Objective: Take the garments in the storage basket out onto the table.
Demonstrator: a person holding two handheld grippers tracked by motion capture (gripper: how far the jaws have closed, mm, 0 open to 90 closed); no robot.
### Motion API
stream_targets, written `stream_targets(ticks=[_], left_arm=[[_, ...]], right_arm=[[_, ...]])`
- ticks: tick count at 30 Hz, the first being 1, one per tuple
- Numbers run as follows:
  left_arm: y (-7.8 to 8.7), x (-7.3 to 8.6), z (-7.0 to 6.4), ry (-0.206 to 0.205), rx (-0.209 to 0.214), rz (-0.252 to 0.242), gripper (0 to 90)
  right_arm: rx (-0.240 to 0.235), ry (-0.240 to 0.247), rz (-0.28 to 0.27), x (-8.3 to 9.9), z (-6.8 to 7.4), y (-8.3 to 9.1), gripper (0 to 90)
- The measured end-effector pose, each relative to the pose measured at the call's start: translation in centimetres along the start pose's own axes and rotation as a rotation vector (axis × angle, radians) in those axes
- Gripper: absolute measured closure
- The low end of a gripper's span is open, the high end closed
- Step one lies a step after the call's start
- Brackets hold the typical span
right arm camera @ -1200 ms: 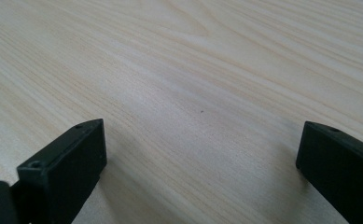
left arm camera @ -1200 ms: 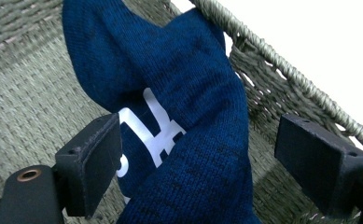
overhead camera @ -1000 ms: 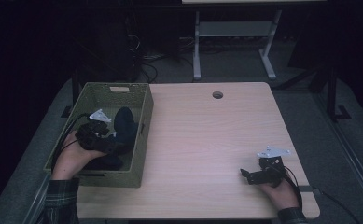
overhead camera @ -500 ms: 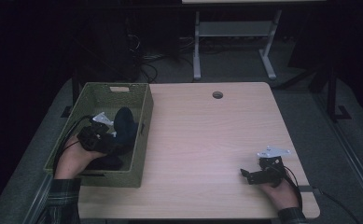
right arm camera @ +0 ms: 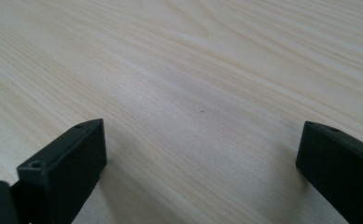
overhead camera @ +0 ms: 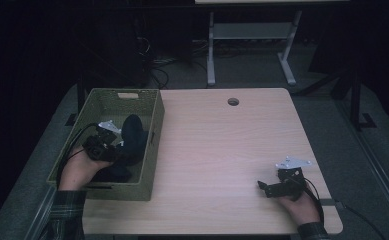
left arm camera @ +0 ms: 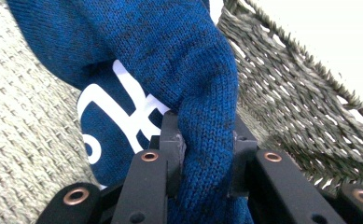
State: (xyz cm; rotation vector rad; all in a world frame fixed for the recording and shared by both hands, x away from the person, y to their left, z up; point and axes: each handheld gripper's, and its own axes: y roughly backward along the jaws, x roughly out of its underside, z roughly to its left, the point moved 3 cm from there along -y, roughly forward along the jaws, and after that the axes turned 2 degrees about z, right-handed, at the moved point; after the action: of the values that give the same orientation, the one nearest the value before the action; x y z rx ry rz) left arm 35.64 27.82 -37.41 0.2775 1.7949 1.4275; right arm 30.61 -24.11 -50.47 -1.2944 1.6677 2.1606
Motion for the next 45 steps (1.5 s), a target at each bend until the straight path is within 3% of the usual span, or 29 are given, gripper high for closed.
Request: stream_targets(ticks=[20, 45], left_arm=[[5.6, -1.6, 1.3, 0.062, -0.061, -0.099, 73.7], [10.6, -4.5, 1.9, 0.054, -0.070, -0.182, 74.1]], right_arm=[[-0.001, -0.005, 0.002, 0.0, 0.0, 0.0, 1.4], [-0.001, -0.007, 0.002, 0.0, 0.0, 0.0, 1.4]])
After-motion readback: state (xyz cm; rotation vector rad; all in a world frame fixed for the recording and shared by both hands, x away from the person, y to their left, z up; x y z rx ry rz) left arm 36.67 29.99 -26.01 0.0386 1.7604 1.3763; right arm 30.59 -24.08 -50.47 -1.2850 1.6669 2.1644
